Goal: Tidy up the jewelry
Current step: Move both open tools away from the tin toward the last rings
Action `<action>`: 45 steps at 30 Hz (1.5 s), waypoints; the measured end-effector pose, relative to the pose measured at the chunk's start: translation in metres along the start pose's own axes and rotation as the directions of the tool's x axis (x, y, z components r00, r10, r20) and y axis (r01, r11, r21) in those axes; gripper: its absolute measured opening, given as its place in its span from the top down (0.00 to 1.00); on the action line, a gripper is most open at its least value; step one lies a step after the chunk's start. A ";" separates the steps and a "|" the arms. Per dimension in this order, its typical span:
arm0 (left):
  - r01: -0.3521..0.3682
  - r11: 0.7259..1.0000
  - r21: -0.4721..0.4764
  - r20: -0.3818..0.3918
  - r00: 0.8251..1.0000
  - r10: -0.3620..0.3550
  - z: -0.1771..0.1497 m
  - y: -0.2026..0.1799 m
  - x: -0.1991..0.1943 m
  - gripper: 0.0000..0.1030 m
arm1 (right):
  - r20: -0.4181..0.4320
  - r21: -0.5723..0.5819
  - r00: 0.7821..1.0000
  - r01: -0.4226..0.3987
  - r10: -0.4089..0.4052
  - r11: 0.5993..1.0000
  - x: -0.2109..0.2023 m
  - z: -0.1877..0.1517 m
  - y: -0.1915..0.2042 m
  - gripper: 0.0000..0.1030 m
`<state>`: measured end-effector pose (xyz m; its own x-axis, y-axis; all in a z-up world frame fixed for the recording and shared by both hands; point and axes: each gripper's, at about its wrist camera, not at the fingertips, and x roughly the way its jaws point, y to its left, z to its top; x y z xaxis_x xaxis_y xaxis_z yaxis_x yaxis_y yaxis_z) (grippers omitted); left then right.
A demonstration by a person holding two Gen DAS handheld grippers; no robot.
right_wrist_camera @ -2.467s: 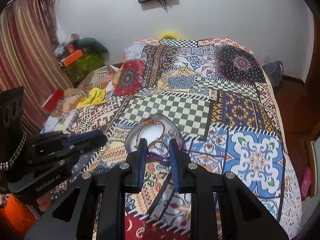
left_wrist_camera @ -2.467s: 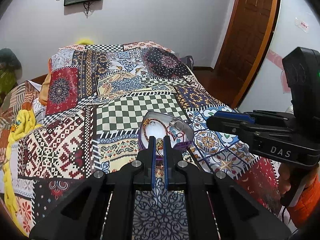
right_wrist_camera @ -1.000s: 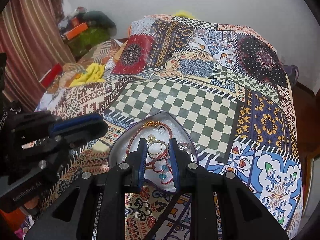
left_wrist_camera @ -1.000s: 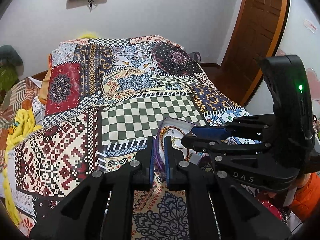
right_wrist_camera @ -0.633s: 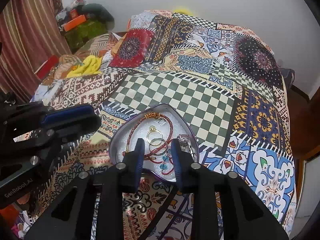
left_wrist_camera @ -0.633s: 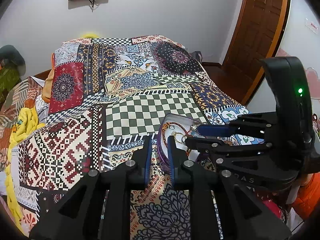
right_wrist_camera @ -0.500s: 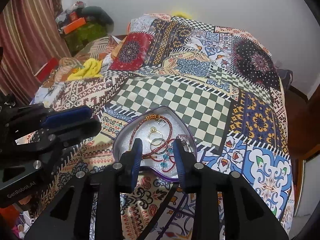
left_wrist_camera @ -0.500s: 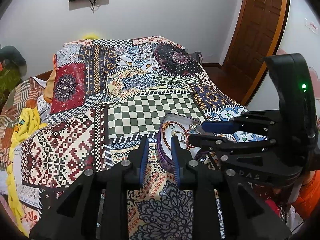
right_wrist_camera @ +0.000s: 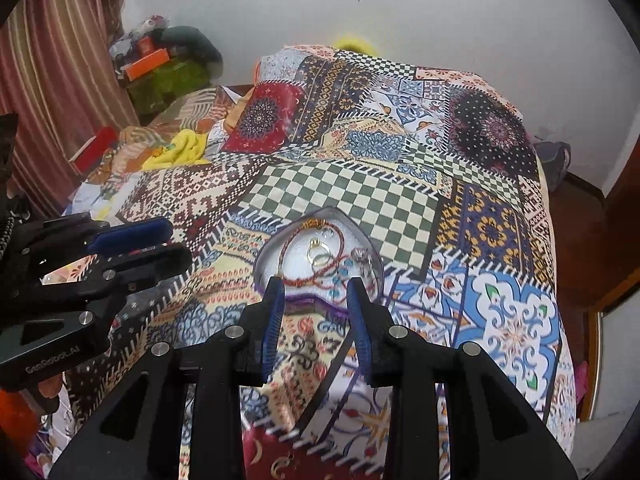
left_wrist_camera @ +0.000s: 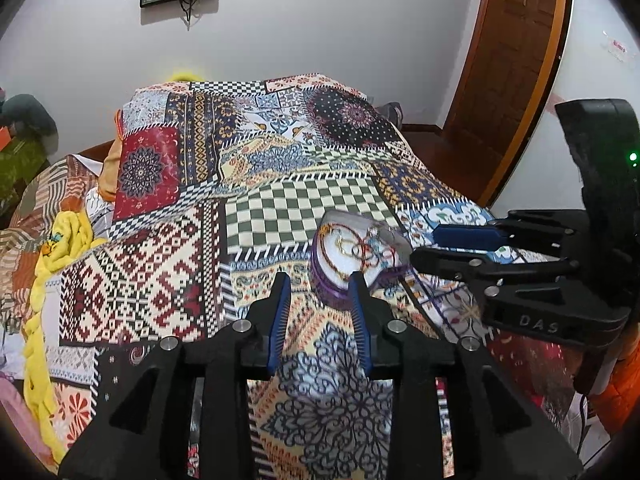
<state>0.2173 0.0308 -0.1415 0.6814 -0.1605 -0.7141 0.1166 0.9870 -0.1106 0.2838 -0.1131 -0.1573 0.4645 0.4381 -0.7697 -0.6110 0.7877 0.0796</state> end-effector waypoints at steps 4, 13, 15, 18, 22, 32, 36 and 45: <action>0.009 1.000 0.002 -0.036 0.999 -0.009 -0.013 -0.001 0.000 0.71 | -0.009 0.005 1.000 0.012 -0.012 1.000 -0.005 -0.010 0.002 0.72; 0.016 1.000 -0.022 -0.098 0.995 -0.018 -0.041 0.004 0.005 0.71 | -0.068 0.041 0.997 -0.033 0.036 0.999 -0.002 -0.033 0.006 0.72; 0.015 1.000 -0.027 -0.109 0.994 -0.018 -0.046 0.005 0.007 0.71 | -0.090 0.044 0.995 -0.040 0.044 0.998 0.004 -0.038 0.007 0.72; 0.017 0.999 -0.039 -0.122 0.992 -0.022 -0.052 0.008 0.009 0.71 | -0.115 0.034 0.992 -0.041 0.045 0.999 0.011 -0.045 0.014 0.72; 0.018 0.998 -0.052 -0.131 0.991 -0.024 -0.057 0.010 0.013 0.71 | -0.138 0.012 0.989 -0.054 0.055 0.998 0.018 -0.051 0.024 0.72; 0.011 0.997 -0.071 -0.137 0.990 -0.021 -0.060 0.017 0.020 0.71 | -0.169 -0.083 0.985 -0.047 0.032 0.995 0.034 -0.048 0.042 0.72; 0.016 0.997 -0.080 -0.132 0.991 -0.026 -0.059 0.019 0.020 0.71 | -0.167 -0.086 0.985 -0.060 0.045 0.994 0.036 -0.048 0.043 0.72; 0.027 0.996 -0.082 -0.117 0.992 -0.036 -0.054 0.014 0.018 0.71 | -0.171 -0.079 0.982 -0.095 0.080 0.992 0.042 -0.047 0.041 0.84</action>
<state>0.1921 0.0420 -0.1935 0.5877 -0.1943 -0.7854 0.0753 0.9797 -0.1860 0.2485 -0.0831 -0.2159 0.2975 0.4195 -0.8576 -0.7007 0.7061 0.1023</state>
